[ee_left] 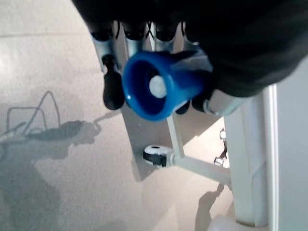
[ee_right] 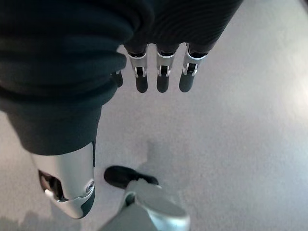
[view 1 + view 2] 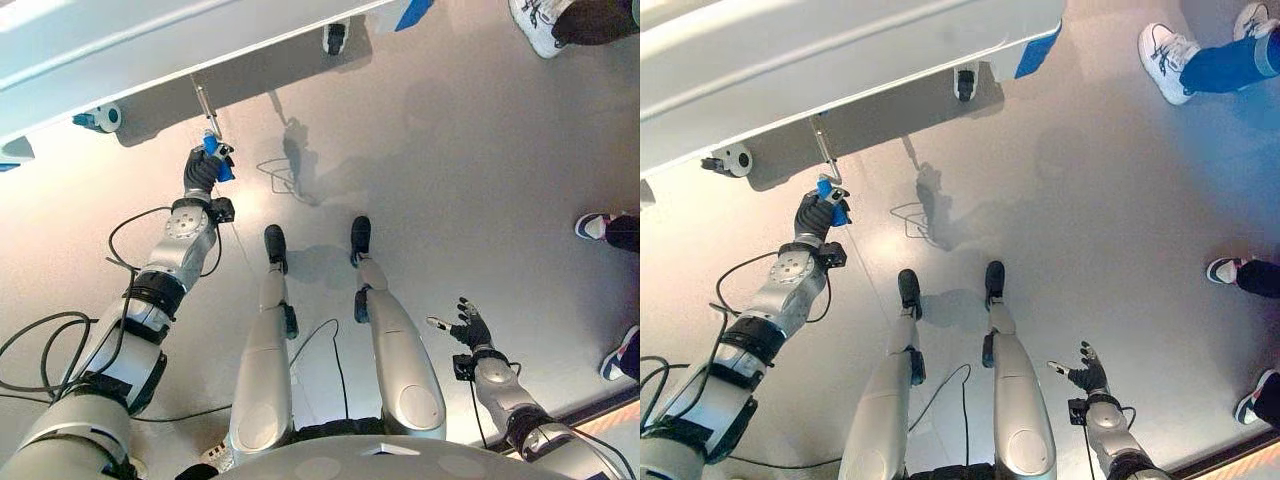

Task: Raise the hospital bed

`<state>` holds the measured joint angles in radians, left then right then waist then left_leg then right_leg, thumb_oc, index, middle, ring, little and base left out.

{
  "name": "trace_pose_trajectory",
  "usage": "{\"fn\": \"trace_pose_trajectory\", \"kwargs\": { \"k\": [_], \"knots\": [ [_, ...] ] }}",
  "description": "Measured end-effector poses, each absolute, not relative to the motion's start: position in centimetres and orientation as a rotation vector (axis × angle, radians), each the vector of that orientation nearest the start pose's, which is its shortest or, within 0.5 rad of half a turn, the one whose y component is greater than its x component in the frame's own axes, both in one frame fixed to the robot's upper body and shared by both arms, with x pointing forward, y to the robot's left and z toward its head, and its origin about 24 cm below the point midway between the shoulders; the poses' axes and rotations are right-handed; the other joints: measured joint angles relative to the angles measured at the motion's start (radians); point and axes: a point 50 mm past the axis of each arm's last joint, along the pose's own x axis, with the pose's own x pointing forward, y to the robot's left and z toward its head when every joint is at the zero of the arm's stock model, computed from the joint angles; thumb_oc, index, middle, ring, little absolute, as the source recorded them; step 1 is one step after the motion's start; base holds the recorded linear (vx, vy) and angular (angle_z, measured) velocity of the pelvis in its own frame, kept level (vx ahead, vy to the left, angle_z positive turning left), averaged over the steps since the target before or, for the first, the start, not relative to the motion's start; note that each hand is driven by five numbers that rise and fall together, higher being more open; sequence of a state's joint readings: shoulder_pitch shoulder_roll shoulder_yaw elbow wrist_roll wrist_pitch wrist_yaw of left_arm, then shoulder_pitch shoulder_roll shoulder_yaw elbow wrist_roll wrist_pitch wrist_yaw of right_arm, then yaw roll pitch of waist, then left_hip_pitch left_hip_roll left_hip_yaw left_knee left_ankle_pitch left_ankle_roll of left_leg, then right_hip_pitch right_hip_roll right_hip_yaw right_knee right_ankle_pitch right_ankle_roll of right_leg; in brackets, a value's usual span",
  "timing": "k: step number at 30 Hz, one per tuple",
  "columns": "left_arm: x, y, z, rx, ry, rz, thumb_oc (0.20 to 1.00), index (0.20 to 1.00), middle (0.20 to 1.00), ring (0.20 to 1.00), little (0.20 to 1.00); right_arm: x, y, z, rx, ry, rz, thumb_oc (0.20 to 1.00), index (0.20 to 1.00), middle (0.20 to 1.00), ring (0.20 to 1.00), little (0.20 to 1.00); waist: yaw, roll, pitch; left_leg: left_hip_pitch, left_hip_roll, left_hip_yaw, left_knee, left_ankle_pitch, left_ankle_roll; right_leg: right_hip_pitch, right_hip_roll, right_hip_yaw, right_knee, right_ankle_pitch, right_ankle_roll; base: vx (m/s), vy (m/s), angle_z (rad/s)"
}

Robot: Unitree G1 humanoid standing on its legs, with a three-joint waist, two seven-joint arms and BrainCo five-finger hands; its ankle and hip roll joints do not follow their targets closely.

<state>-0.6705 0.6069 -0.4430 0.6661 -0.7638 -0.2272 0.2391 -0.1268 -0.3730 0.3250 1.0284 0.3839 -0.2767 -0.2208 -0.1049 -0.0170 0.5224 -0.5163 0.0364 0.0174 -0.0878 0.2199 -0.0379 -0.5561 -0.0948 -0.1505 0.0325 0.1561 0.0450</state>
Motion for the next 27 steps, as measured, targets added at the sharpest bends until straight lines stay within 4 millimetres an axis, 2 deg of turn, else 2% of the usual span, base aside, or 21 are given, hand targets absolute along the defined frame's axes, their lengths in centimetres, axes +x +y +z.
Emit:
{"fn": "trace_pose_trajectory", "kwargs": {
  "k": [15, 22, 27],
  "knots": [
    [35.9, 23.7, 11.6, 0.008, -0.113, 0.149, 0.200, 0.200, 0.200, 0.200, 0.200, 19.2, -25.5, -10.2, -0.246, 0.643, -0.267, 1.000, 1.000, 1.000, 1.000, 1.000, 0.013, 0.000, 0.000, -0.019, -0.002, -0.069, 0.000, 0.000, -0.006, 0.035, 0.002, -0.061, -0.034, -0.017, 0.002, 0.02, 0.038, 0.12],
    [36.0, 25.4, 11.3, 0.020, -0.096, 0.220, 0.200, 0.200, 0.200, 0.200, 0.200, 19.3, -25.5, -10.2, -0.246, 0.642, -0.265, 1.000, 1.000, 1.000, 1.000, 1.000, 0.014, -0.001, 0.000, -0.044, -0.004, -0.077, 0.000, 0.000, -0.006, 0.024, 0.002, -0.066, -0.051, -0.016, 0.004, 0.02, 0.034, 0.04],
    [36.7, 27.2, 11.8, 0.075, -0.072, 0.293, 0.200, 0.200, 0.200, 0.200, 0.200, 19.4, -25.4, -10.1, -0.246, 0.639, -0.262, 1.000, 1.000, 1.000, 1.000, 1.000, 0.011, -0.002, 0.000, -0.094, -0.004, -0.076, 0.000, 0.001, -0.007, -0.021, 0.003, -0.071, -0.058, -0.010, 0.002, 0.02, 0.042, 0.00]
  ]
}}
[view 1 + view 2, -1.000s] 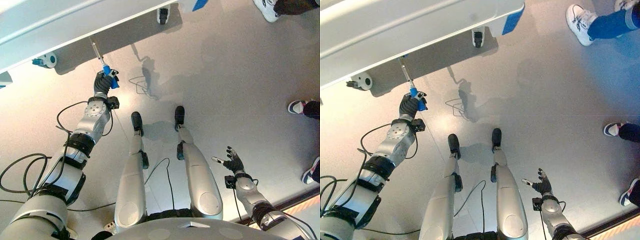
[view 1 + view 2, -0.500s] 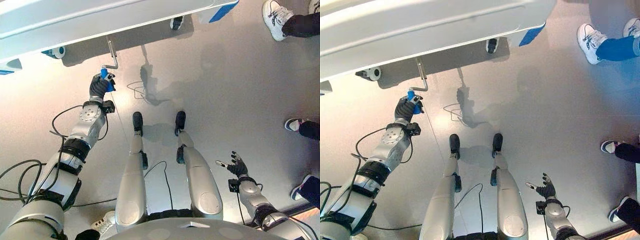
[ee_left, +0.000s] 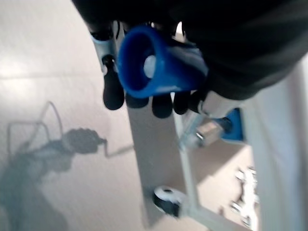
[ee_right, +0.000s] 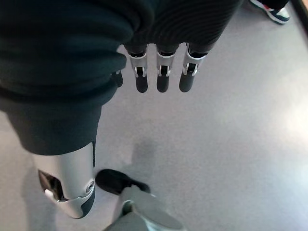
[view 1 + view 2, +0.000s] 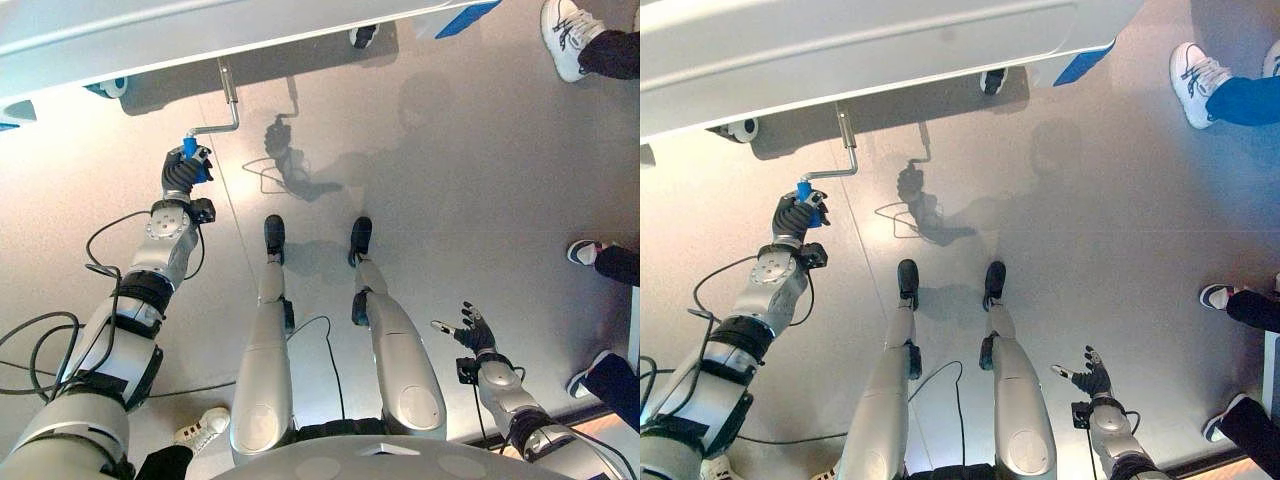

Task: Raise the hospital bed

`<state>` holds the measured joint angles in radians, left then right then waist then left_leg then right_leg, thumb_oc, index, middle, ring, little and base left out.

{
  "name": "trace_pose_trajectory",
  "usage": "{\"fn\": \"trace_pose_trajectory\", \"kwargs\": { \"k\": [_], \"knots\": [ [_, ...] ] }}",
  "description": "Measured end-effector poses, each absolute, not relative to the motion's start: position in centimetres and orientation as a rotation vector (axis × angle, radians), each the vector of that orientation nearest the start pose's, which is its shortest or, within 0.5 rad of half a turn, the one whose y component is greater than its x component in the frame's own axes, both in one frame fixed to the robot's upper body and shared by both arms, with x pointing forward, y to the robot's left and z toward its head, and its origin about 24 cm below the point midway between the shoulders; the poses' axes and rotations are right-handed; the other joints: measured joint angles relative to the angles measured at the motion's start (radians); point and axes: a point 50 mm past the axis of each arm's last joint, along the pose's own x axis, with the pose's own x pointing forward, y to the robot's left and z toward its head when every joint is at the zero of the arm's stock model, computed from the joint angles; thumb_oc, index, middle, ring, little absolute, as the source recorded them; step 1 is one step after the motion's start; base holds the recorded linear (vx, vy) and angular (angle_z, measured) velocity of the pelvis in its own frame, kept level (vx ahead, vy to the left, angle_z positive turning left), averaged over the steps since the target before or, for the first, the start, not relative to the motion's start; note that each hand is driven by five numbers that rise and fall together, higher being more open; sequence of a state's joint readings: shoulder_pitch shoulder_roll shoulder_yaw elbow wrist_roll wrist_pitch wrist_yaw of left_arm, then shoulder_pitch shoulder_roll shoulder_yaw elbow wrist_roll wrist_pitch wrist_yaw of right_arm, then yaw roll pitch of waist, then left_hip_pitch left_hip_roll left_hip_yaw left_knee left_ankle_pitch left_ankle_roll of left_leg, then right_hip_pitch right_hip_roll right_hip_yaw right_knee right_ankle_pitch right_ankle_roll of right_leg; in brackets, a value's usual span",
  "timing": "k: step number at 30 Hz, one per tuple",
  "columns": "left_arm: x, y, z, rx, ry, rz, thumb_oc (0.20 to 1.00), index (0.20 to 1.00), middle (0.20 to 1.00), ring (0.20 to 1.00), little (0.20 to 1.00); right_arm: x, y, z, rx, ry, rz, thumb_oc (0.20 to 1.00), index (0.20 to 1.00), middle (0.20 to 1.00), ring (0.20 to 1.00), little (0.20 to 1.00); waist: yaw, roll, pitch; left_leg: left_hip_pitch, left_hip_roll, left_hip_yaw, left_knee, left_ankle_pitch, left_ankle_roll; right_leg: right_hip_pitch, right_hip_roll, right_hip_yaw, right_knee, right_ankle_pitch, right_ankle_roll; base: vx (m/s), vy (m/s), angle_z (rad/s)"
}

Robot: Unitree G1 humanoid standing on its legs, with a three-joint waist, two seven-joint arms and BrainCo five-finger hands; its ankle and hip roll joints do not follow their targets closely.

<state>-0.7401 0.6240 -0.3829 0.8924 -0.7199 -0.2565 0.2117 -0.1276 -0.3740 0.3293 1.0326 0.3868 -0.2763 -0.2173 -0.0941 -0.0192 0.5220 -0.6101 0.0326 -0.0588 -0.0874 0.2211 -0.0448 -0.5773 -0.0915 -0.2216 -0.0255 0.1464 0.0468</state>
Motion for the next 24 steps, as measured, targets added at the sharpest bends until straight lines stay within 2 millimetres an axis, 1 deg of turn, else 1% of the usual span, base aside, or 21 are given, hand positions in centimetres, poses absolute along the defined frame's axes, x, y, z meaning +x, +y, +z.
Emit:
{"fn": "trace_pose_trajectory", "kwargs": {
  "k": [2, 7, 9, 11, 15, 17, 18, 19, 21, 24],
  "knots": [
    [37.1, 27.8, 12.1, 0.092, -0.053, 0.319, 0.200, 0.200, 0.200, 0.200, 0.200, 19.5, -25.0, -10.1, -0.252, 0.632, -0.241, 1.000, 1.000, 1.000, 1.000, 1.000, -0.003, -0.001, 0.000, -0.018, 0.000, 0.002, 0.000, 0.000, 0.000, -0.017, 0.000, 0.000, -0.002, 0.000, 0.000, 0.00, 0.000, 0.00],
    [37.5, 28.3, 12.7, 0.112, -0.043, 0.348, 0.200, 0.200, 0.200, 0.200, 0.200, 19.6, -24.7, -10.1, -0.251, 0.631, -0.232, 1.000, 1.000, 1.000, 1.000, 1.000, -0.008, -0.003, 0.000, -0.042, 0.000, 0.005, 0.000, 0.000, 0.000, -0.044, 0.000, 0.002, -0.002, 0.001, 0.000, 0.01, 0.016, -0.01],
    [37.7, 28.5, 12.9, 0.120, -0.040, 0.359, 0.200, 0.200, 0.200, 0.200, 0.200, 19.8, -24.5, -9.9, -0.243, 0.616, -0.227, 1.000, 1.000, 1.000, 1.000, 1.000, -0.020, -0.004, 0.000, -0.056, 0.001, 0.010, 0.000, 0.000, 0.000, -0.063, 0.000, 0.010, 0.001, 0.002, 0.000, 0.03, 0.028, -0.06],
    [37.8, 29.1, 13.5, 0.137, -0.038, 0.385, 0.200, 0.200, 0.200, 0.200, 0.200, 20.4, -24.0, -9.5, -0.236, 0.582, -0.211, 1.000, 1.000, 1.000, 1.000, 1.000, -0.023, -0.010, -0.002, -0.085, 0.001, 0.026, 0.000, 0.001, 0.001, -0.101, 0.000, 0.024, 0.003, 0.008, 0.001, 0.02, 0.008, -0.14],
    [38.1, 29.6, 14.4, 0.157, -0.035, 0.424, 0.200, 0.200, 0.200, 0.200, 0.200, 20.9, -23.3, -9.1, -0.233, 0.551, -0.181, 1.000, 1.000, 1.000, 1.000, 1.000, -0.032, -0.013, 0.000, -0.125, 0.000, 0.052, 0.000, 0.003, 0.005, -0.153, 0.000, 0.048, 0.004, 0.019, 0.000, 0.01, 0.000, -0.14],
    [38.1, 30.0, 14.9, 0.158, -0.039, 0.452, 0.200, 0.200, 0.200, 0.200, 0.200, 21.2, -23.1, -8.8, -0.228, 0.529, -0.176, 1.000, 1.000, 1.000, 1.000, 1.000, -0.043, -0.013, -0.001, -0.137, 0.001, 0.062, 0.000, 0.003, 0.005, -0.169, 0.000, 0.052, 0.005, 0.020, -0.001, -0.01, -0.004, -0.08],
    [38.1, 30.1, 14.8, 0.158, -0.035, 0.458, 0.200, 0.200, 0.200, 0.200, 0.200, 21.3, -23.0, -8.7, -0.227, 0.523, -0.176, 1.000, 1.000, 1.000, 1.000, 1.000, -0.048, -0.013, -0.001, -0.140, 0.002, 0.062, 0.000, 0.003, 0.005, -0.172, 0.000, 0.052, 0.005, 0.020, -0.001, -0.01, -0.024, -0.04],
    [38.1, 30.1, 15.1, 0.159, -0.040, 0.466, 0.200, 0.200, 0.200, 0.200, 0.200, 21.4, -22.9, -8.6, -0.225, 0.509, -0.174, 1.000, 1.000, 1.000, 1.000, 1.000, -0.058, -0.014, -0.001, -0.147, 0.002, 0.064, 0.000, 0.003, 0.005, -0.181, 0.000, 0.057, 0.006, 0.021, -0.001, 0.00, 0.000, 0.00],
    [38.3, 30.0, 15.4, 0.158, -0.045, 0.473, 0.200, 0.200, 0.200, 0.200, 0.200, 21.5, -23.0, -8.4, -0.230, 0.501, -0.181, 1.000, 1.000, 1.000, 1.000, 1.000, -0.061, -0.016, -0.001, -0.157, 0.002, 0.076, 0.000, 0.003, 0.005, -0.197, 0.001, 0.068, 0.006, 0.024, 0.000, -0.01, -0.001, -0.11],
    [38.2, 30.6, 15.4, 0.197, -0.025, 0.506, 0.200, 0.200, 0.200, 0.200, 0.200, 21.9, -22.7, -8.0, -0.224, 0.470, -0.172, 1.000, 1.000, 1.000, 1.000, 1.000, -0.071, -0.018, -0.001, -0.170, 0.002, 0.098, 0.000, 0.003, 0.006, -0.221, 0.001, 0.087, 0.006, 0.031, 0.000, -0.01, -0.016, -0.13]
  ]
}}
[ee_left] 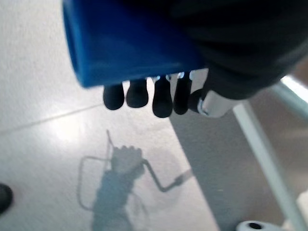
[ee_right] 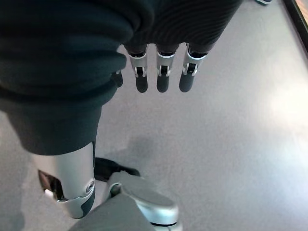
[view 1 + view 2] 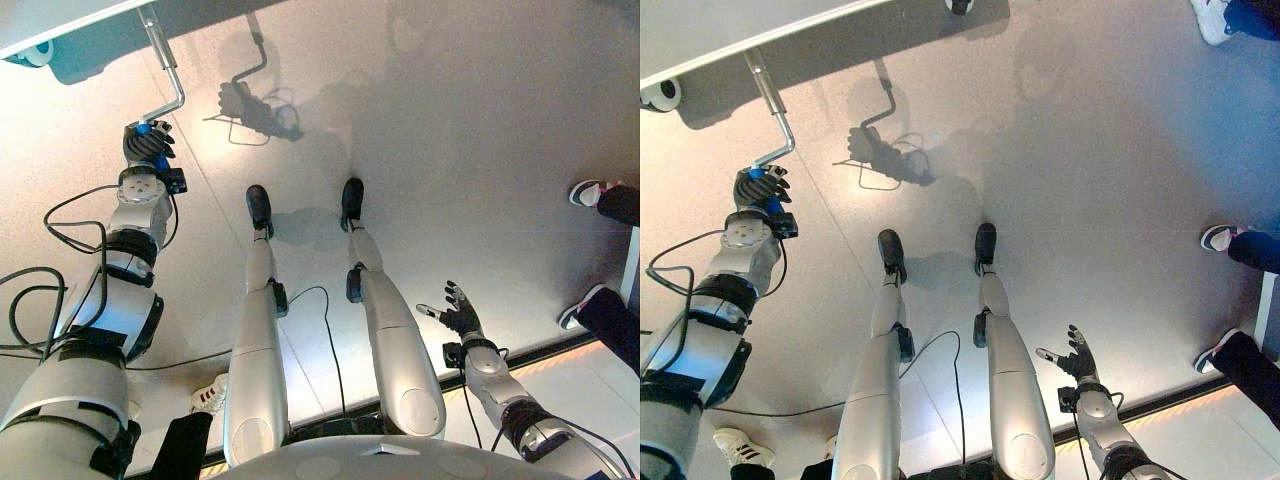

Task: Raise the hospital bed

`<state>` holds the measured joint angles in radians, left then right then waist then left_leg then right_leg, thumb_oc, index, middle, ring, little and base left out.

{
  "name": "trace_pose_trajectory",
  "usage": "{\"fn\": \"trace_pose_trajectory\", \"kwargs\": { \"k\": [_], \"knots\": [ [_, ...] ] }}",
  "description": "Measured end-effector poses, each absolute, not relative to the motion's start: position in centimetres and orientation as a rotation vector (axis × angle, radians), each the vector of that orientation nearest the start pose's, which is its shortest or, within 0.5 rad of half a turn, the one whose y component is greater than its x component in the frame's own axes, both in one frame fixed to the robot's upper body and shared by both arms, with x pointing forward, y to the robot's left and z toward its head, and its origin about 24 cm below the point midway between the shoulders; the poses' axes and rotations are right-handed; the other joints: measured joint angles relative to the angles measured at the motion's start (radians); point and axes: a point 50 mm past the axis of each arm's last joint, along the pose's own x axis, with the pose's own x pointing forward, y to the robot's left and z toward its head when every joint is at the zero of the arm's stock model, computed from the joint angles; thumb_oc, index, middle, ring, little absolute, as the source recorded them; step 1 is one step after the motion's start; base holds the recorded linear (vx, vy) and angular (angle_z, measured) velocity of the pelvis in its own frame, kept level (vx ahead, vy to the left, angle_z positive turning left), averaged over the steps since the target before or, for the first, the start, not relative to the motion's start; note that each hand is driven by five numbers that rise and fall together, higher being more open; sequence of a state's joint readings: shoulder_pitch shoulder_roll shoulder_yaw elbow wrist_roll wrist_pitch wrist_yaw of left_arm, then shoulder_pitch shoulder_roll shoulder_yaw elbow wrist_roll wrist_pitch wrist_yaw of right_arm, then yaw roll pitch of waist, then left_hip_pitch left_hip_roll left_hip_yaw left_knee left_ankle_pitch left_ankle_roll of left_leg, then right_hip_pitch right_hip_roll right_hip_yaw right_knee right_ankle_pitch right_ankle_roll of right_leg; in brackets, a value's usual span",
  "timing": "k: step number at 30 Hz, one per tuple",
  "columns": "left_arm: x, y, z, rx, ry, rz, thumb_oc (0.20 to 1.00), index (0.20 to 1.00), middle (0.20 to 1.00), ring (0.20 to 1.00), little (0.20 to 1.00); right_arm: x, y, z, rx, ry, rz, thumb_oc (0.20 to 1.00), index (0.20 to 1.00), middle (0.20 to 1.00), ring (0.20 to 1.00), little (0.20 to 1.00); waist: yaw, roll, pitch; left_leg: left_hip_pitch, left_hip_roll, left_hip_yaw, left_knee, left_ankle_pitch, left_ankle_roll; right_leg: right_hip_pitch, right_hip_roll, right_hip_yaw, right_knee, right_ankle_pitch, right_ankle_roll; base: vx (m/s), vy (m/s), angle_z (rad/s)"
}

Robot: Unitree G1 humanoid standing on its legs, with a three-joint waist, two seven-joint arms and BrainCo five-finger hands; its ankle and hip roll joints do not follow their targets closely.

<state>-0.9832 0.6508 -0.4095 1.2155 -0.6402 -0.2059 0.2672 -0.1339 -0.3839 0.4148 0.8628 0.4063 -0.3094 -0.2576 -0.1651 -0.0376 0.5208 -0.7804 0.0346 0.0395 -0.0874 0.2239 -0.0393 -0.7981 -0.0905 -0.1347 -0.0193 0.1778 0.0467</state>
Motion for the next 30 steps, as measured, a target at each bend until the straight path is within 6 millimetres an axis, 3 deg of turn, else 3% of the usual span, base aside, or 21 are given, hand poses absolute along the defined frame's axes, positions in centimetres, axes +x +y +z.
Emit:
{"fn": "trace_pose_trajectory", "kwargs": {
  "k": [8, 14, 23, 30],
  "knots": [
    [38.0, 31.2, 15.5, 0.200, -0.014, 0.553, 0.200, 0.200, 0.200, 0.200, 0.200, 22.6, -22.2, -7.0, -0.231, 0.412, -0.143, 1.000, 1.000, 1.000, 1.000, 1.000, -0.022, -0.004, -0.001, -0.032, 0.002, 0.063, 0.000, -0.002, 0.002, -0.073, 0.004, 0.060, 0.020, 0.011, 0.001, -0.01, -0.024, -0.15],
    [38.0, 31.5, 15.7, 0.238, 0.002, 0.581, 0.200, 0.200, 0.200, 0.200, 0.200, 22.9, -21.9, -6.5, -0.222, 0.378, -0.140, 1.000, 1.000, 1.000, 1.000, 1.000, -0.066, -0.006, -0.002, -0.039, 0.003, 0.108, 0.000, -0.006, 0.007, -0.107, 0.010, 0.106, 0.025, 0.021, 0.002, -0.01, -0.011, -0.13],
    [38.8, 30.3, 17.0, 0.216, -0.040, 0.566, 0.200, 0.200, 0.200, 0.200, 0.200, 23.2, -21.5, -6.0, -0.209, 0.337, -0.132, 1.000, 1.000, 1.000, 1.000, 1.000, -0.099, -0.012, -0.006, -0.039, 0.009, 0.207, 0.000, -0.017, 0.004, -0.163, 0.027, 0.181, 0.033, 0.044, -0.001, 0.00, -0.020, -0.21],
    [38.5, 30.9, 16.5, 0.186, -0.019, 0.605, 0.200, 0.200, 0.200, 0.200, 0.200, 23.0, -21.6, -6.1, -0.212, 0.341, -0.141, 1.000, 1.000, 1.000, 1.000, 1.000, -0.094, -0.013, -0.006, -0.029, 0.026, 0.246, 0.000, -0.025, -0.008, -0.174, 0.052, 0.211, 0.025, 0.056, -0.005, 0.04, -0.017, -0.14]
  ]
}}
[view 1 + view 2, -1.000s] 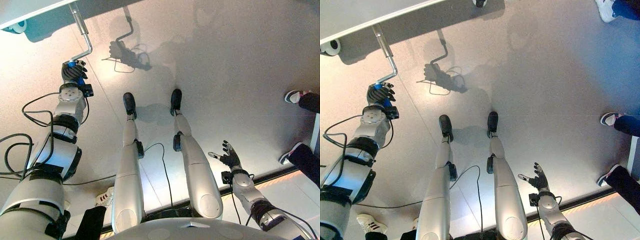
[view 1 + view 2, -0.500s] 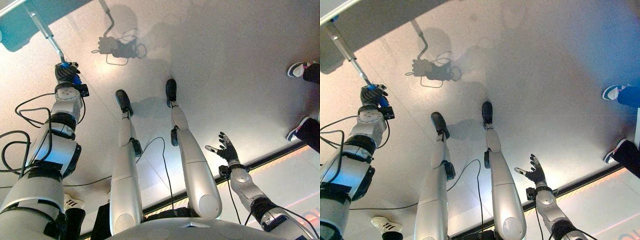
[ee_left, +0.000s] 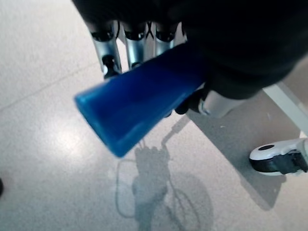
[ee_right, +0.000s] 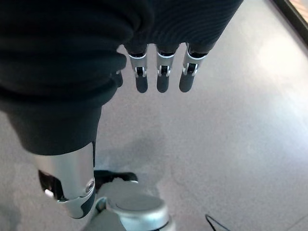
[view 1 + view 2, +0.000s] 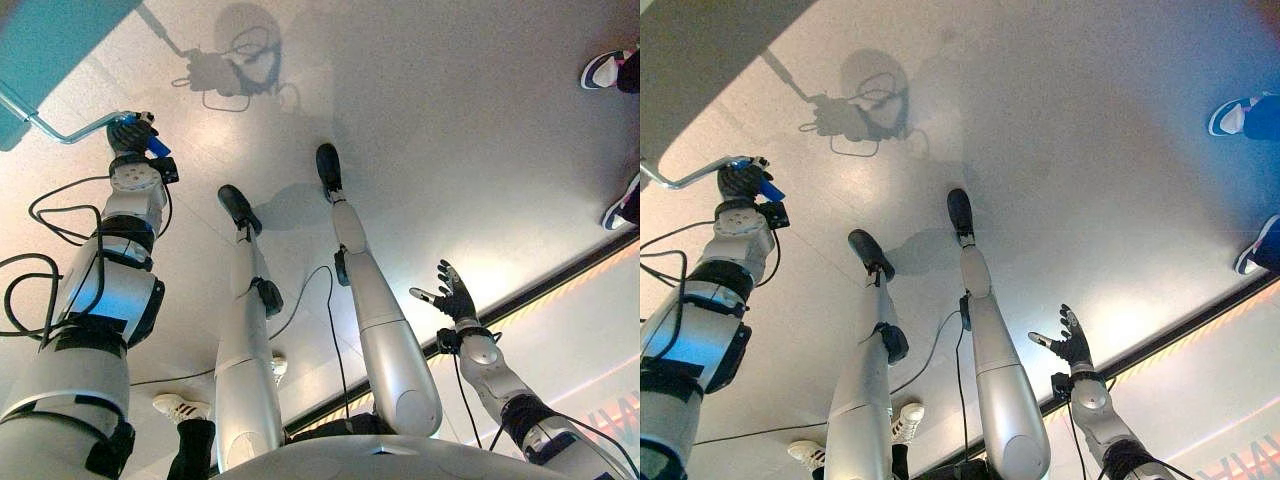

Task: Raise the hospital bed

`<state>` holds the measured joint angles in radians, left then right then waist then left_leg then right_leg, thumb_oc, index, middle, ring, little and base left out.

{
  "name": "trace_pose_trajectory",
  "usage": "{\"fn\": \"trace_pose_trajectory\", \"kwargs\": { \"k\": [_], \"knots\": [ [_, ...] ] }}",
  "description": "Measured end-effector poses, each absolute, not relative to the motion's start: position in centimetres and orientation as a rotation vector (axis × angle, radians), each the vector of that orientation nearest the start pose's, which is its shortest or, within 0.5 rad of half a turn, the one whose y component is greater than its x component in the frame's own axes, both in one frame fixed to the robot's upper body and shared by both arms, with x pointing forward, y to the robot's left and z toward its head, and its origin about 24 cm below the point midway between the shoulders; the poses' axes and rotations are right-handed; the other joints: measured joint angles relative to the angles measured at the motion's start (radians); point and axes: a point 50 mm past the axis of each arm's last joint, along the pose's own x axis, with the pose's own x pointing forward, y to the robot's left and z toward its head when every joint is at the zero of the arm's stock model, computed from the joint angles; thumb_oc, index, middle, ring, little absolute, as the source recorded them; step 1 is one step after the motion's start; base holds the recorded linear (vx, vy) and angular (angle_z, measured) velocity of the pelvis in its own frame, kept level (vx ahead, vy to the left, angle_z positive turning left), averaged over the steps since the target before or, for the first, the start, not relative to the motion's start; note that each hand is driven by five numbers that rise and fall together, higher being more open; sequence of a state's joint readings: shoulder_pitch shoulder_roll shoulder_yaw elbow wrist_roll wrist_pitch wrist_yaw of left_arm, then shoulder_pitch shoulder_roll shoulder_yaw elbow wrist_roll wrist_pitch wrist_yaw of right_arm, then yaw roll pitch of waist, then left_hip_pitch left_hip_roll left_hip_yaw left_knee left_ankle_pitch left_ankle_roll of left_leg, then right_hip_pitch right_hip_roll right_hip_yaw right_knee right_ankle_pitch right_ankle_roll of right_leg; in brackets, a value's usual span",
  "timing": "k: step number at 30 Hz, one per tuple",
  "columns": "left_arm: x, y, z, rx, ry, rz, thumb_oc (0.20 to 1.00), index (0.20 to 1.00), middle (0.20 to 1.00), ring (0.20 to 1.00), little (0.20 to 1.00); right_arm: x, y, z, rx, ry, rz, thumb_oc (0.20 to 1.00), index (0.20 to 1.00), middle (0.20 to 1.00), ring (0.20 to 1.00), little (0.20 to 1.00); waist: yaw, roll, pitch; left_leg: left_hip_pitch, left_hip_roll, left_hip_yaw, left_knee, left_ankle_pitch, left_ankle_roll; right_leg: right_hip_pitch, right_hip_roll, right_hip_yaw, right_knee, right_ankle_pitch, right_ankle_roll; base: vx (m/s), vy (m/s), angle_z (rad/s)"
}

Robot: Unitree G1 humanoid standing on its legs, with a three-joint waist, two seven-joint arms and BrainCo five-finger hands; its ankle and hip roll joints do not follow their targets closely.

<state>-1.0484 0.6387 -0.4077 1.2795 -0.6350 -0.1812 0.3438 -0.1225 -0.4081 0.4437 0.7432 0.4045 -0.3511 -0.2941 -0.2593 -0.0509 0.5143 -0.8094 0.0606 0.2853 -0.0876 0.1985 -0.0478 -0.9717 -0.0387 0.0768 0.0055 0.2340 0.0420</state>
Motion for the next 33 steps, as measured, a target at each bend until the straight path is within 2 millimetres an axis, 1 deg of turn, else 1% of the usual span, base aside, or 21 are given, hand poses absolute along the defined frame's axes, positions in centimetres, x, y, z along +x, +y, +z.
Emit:
{"fn": "trace_pose_trajectory", "kwargs": {
  "k": [5, 10, 13, 17, 18, 19, 21, 23, 26, 28, 29, 30, 32, 33],
  "knots": [
    [38.3, 30.8, 15.9, 0.160, -0.005, 0.609, 0.200, 0.200, 0.200, 0.200, 0.200, 22.9, -21.6, -6.1, -0.213, 0.343, -0.141, 1.000, 1.000, 1.000, 1.000, 1.000, -0.002, 0.000, 0.000, 0.018, 0.002, 0.015, 0.000, -0.001, -0.002, 0.012, 0.001, 0.005, 0.000, 0.006, -0.009, 0.01, -0.049, -0.05],
    [38.7, 29.8, 15.4, 0.130, 0.001, 0.584, 0.200, 0.200, 0.200, 0.200, 0.200, 22.9, -21.7, -6.2, -0.215, 0.348, -0.143, 1.000, 1.000, 1.000, 1.000, 1.000, -0.003, 0.000, 0.000, 0.050, -0.001, 0.016, 0.000, -0.001, -0.002, 0.042, -0.001, 0.006, 0.000, 0.009, -0.012, 0.00, -0.035, 0.01],
    [38.8, 29.4, 15.1, 0.116, 0.005, 0.571, 0.200, 0.200, 0.200, 0.200, 0.200, 22.8, -21.7, -6.2, -0.219, 0.350, -0.142, 1.000, 1.000, 1.000, 1.000, 1.000, -0.001, 0.000, 0.000, 0.071, -0.003, 0.016, 0.000, -0.001, -0.001, 0.063, -0.002, 0.008, 0.000, 0.006, -0.008, 0.00, 0.000, 0.00],
    [38.8, 29.0, 14.8, 0.104, 0.005, 0.559, 0.200, 0.200, 0.200, 0.200, 0.200, 22.6, -21.8, -6.5, -0.233, 0.360, -0.140, 1.000, 1.000, 1.000, 1.000, 1.000, 0.002, 0.000, 0.000, 0.088, -0.005, 0.014, 0.000, 0.000, -0.001, 0.080, -0.004, 0.009, 0.000, 0.006, -0.008, -0.02, -0.017, 0.00],
    [38.8, 28.8, 14.6, 0.101, 0.007, 0.550, 0.200, 0.200, 0.200, 0.200, 0.200, 22.6, -21.8, -6.5, -0.235, 0.362, -0.140, 1.000, 1.000, 1.000, 1.000, 1.000, 0.001, 0.001, 0.000, 0.095, -0.006, 0.016, 0.000, 0.003, 0.003, 0.084, -0.004, 0.007, 0.007, 0.011, -0.014, -0.07, -0.086, 0.01],
    [38.7, 28.8, 14.5, 0.102, 0.002, 0.541, 0.200, 0.200, 0.200, 0.200, 0.200, 22.5, -21.8, -6.6, -0.237, 0.367, -0.141, 1.000, 1.000, 1.000, 1.000, 1.000, 0.004, 0.001, 0.000, 0.108, -0.004, 0.012, 0.000, 0.002, 0.002, 0.094, -0.008, 0.000, 0.014, 0.002, -0.010, 0.00, -0.037, 0.01],
    [38.8, 28.1, 14.0, 0.079, 0.004, 0.517, 0.200, 0.200, 0.200, 0.200, 0.200, 22.5, -21.8, -6.7, -0.238, 0.372, -0.141, 1.000, 1.000, 1.000, 1.000, 1.000, 0.007, 0.001, 0.000, 0.131, -0.008, 0.010, 0.000, 0.003, 0.003, 0.116, -0.013, -0.007, 0.018, 0.004, -0.014, -0.05, -0.045, 0.05],
    [38.9, 27.9, 13.9, 0.073, 0.006, 0.507, 0.200, 0.200, 0.200, 0.200, 0.200, 22.4, -22.0, -6.9, -0.241, 0.380, -0.146, 1.000, 1.000, 1.000, 1.000, 1.000, 0.008, 0.002, 0.000, 0.142, -0.010, 0.009, 0.000, 0.004, 0.004, 0.131, -0.016, -0.009, 0.019, 0.001, -0.009, 0.00, -0.009, 0.07],
    [39.1, 27.1, 13.9, 0.061, 0.002, 0.471, 0.200, 0.200, 0.200, 0.200, 0.200, 21.7, -22.6, -7.6, -0.262, 0.426, -0.165, 1.000, 1.000, 1.000, 1.000, 1.000, 0.011, 0.004, 0.001, 0.164, -0.013, -0.011, -0.001, 0.005, 0.008, 0.156, -0.023, -0.020, 0.024, -0.001, -0.006, 0.00, -0.001, 0.12],
    [39.3, 26.4, 13.9, 0.055, -0.004, 0.445, 0.200, 0.200, 0.200, 0.200, 0.200, 21.4, -22.9, -8.0, -0.270, 0.447, -0.173, 1.000, 1.000, 1.000, 1.000, 1.000, 0.018, 0.006, 0.000, 0.175, -0.014, -0.021, -0.001, 0.006, 0.008, 0.172, -0.030, -0.032, 0.024, -0.002, -0.006, 0.01, 0.019, 0.13],
    [39.4, 25.9, 14.0, 0.062, -0.010, 0.422, 0.200, 0.200, 0.200, 0.200, 0.200, 21.2, -23.1, -8.1, -0.274, 0.456, -0.178, 1.000, 1.000, 1.000, 1.000, 1.000, 0.033, 0.007, 0.001, 0.182, -0.016, -0.023, -0.001, 0.008, 0.010, 0.180, -0.032, -0.033, 0.024, -0.002, -0.006, 0.01, 0.012, 0.06],
    [39.4, 25.7, 14.0, 0.059, -0.014, 0.410, 0.200, 0.200, 0.200, 0.200, 0.200, 21.2, -23.2, -8.1, -0.275, 0.459, -0.182, 1.000, 1.000, 1.000, 1.000, 1.000, 0.038, 0.009, 0.001, 0.187, -0.016, -0.027, -0.001, 0.008, 0.010, 0.187, -0.033, -0.034, 0.024, -0.002, -0.005, 0.00, 0.014, 0.11],
    [39.4, 25.2, 13.6, 0.050, -0.009, 0.388, 0.200, 0.200, 0.200, 0.200, 0.200, 21.2, -23.2, -8.2, -0.275, 0.462, -0.184, 1.000, 1.000, 1.000, 1.000, 1.000, 0.040, 0.017, 0.001, 0.202, -0.018, -0.042, -0.001, 0.009, 0.012, 0.210, -0.036, -0.046, 0.023, -0.005, -0.003, 0.00, 0.017, 0.14],
    [39.4, 24.8, 13.4, 0.037, -0.009, 0.374, 0.200, 0.200, 0.200, 0.200, 0.200, 21.1, -23.3, -8.3, -0.278, 0.469, -0.186, 1.000, 1.000, 1.000, 1.000, 1.000, 0.048, 0.021, 0.001, 0.214, -0.018, -0.047, -0.001, 0.009, 0.012, 0.226, -0.037, -0.055, 0.023, -0.007, -0.001, 0.01, 0.019, 0.10]
  ]
}}
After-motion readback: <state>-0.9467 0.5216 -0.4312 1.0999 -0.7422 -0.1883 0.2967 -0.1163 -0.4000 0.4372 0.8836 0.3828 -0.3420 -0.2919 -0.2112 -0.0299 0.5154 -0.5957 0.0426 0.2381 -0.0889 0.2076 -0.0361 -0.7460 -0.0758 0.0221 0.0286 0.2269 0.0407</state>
